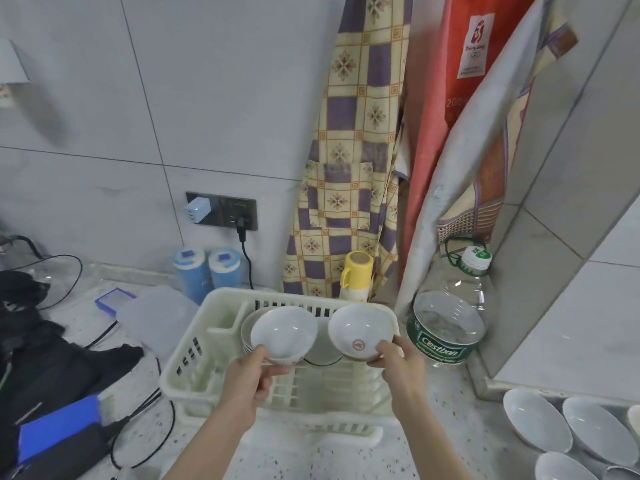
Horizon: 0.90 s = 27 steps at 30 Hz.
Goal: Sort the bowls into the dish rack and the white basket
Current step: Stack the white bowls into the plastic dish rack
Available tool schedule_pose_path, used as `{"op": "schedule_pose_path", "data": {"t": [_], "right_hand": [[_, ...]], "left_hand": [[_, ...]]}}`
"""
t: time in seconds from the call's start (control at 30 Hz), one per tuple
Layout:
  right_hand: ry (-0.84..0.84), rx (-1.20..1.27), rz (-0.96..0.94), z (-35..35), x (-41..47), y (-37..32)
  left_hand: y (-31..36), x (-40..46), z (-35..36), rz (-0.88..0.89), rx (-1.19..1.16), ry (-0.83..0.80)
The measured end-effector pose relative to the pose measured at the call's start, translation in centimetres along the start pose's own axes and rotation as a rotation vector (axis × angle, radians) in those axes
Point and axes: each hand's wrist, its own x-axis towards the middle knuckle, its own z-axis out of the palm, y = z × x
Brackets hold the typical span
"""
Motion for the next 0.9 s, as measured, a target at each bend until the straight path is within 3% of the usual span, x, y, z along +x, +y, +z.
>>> {"op": "schedule_pose_path", "data": {"t": [0.57,0.9], "right_hand": [[0.18,-0.2,-0.02,5.8,2.0,3.6],[0.087,-0.231,-0.078,6.5,2.8,4.3]], "left_hand": [[0.9,5.8,-3.0,0.018,-0.059,-0.085],[0.3,7.4,-3.5,0.068,-0.082,-0.13]]}}
